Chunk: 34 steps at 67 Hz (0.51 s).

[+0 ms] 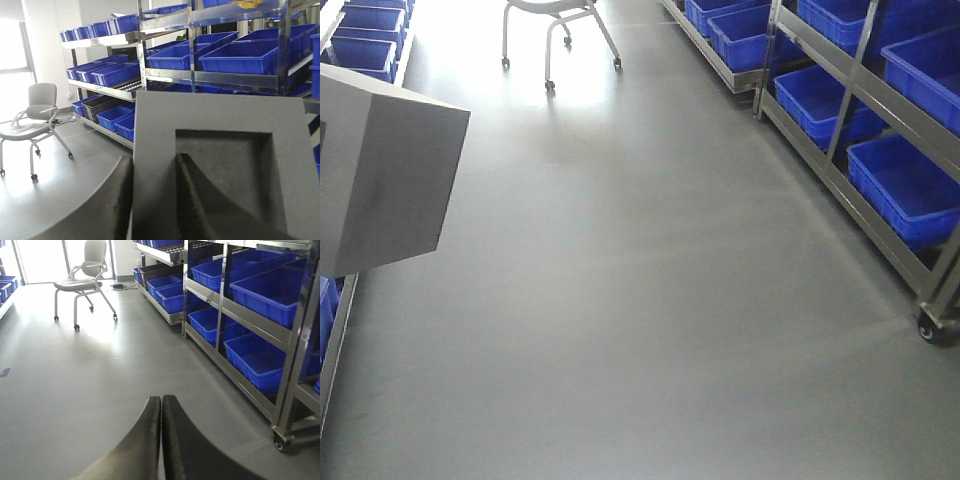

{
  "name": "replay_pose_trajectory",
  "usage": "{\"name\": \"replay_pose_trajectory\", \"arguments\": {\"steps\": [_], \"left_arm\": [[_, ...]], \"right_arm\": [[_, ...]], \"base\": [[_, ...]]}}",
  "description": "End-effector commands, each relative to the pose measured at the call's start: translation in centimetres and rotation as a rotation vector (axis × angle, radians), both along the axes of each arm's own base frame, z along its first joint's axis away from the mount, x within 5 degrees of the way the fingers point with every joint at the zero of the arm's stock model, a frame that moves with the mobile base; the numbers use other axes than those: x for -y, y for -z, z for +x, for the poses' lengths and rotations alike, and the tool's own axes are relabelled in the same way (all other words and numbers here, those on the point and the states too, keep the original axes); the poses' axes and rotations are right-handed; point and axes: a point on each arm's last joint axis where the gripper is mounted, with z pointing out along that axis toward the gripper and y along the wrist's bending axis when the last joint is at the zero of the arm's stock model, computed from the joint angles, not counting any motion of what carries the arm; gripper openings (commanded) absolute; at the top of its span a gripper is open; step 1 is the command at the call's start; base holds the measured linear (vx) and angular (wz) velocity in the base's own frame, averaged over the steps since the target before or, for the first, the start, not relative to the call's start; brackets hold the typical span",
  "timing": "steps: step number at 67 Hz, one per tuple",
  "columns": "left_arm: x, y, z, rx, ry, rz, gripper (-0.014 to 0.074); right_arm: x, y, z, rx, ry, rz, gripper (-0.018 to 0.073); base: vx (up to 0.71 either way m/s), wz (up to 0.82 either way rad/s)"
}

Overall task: Sort gray base to blue bin
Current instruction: 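Drive the base down the aisle between the blue bin shelves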

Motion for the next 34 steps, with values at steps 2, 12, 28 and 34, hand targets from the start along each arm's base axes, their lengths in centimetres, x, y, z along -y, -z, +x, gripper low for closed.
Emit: {"name": "replay_pose_trajectory", "arguments": {"steps": [2, 12, 28, 34], "left_arm": [[0.10, -1.97, -0.37, 0.116, 0.028, -0.073, -0.0006], [0.10, -1.97, -0.37, 0.116, 0.028, -0.073, -0.0006], [0.10, -1.97, -0.37, 0.116, 0.028, -0.073, -0.0006], [0.10, -1.97, -0.37, 0.116, 0.028, -0.073, -0.0006]], "right_arm": [[0.03, -0.63, 0.10, 0.069, 0.001, -0.026, -0.0005], [0.03, -0.63, 0.10, 0.069, 0.001, -0.026, -0.0005], [0.03, -0.63, 0.10, 0.069, 0.001, -0.026, -0.0005], [0.03, -0.63, 0.10, 0.069, 0.001, -0.026, -0.0005]], "base": [[0.39, 0.10], [0.39, 0.08], [0.39, 0.05], [0.38, 0.08]]}}
